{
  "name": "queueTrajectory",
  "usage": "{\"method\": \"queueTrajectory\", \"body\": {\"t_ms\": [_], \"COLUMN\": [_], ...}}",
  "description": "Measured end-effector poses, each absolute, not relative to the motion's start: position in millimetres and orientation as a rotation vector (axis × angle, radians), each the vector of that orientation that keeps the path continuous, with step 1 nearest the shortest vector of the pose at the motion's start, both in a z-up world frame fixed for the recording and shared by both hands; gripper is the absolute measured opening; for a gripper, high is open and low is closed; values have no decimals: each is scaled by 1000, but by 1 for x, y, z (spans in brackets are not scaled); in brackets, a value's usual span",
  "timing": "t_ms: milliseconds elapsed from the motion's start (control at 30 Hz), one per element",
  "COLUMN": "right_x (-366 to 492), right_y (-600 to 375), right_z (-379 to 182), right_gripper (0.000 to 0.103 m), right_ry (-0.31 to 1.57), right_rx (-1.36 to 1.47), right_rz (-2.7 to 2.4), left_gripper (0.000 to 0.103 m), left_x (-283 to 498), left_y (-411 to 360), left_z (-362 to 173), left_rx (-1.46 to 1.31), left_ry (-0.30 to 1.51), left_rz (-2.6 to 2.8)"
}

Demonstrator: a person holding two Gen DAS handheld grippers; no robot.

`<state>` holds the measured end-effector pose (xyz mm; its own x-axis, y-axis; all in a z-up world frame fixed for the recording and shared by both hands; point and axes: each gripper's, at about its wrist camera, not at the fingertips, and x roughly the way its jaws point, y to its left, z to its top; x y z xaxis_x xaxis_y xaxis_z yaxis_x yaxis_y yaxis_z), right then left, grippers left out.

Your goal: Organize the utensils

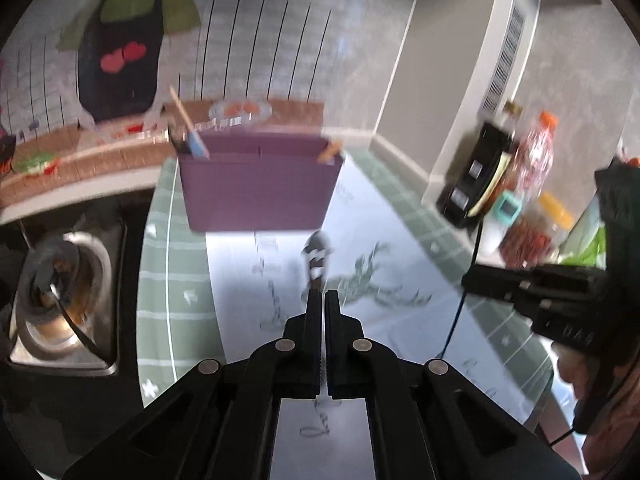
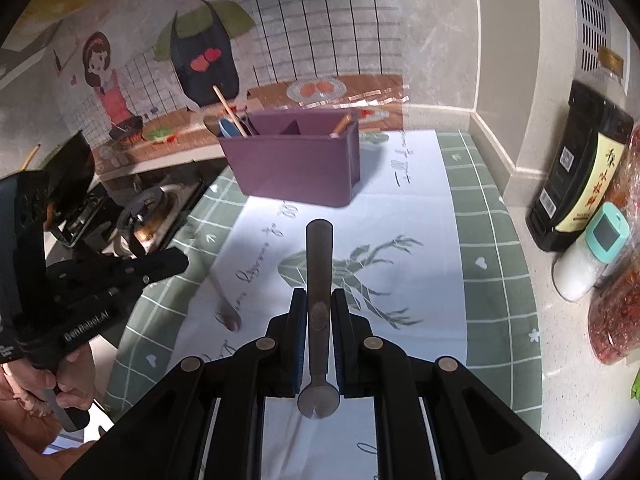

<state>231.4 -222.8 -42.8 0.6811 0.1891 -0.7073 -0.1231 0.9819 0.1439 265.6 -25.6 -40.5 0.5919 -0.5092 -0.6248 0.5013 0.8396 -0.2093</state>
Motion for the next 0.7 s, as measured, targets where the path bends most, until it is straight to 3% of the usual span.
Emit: {"method": "queueTrajectory", "body": {"t_ms": [133, 333, 400, 467, 700], "right_x": [230, 236, 238, 239, 242], "right_y": [-218, -221, -224, -227, -234], "right_z": [-32, -34, -37, -39, -42], "right_gripper": [11, 11, 11, 11, 11], "right_ry": [772, 796, 803, 804, 805], "right_rx": [73, 67, 74, 83, 87], "right_rz": [188, 183, 180, 180, 174], "left_gripper": [1, 5, 14, 31, 31], "left_x": [276, 313, 326, 334, 347], "left_y": [-23, -40, -52, -65, -109], "left_z": [-29, -59, -77, -93, -127], "left_rx": [-13, 28, 28, 58, 290], "left_ry": [719, 942, 1032, 1104, 1198], "left_rz": [-568, -588, -593, -564, -461]}}
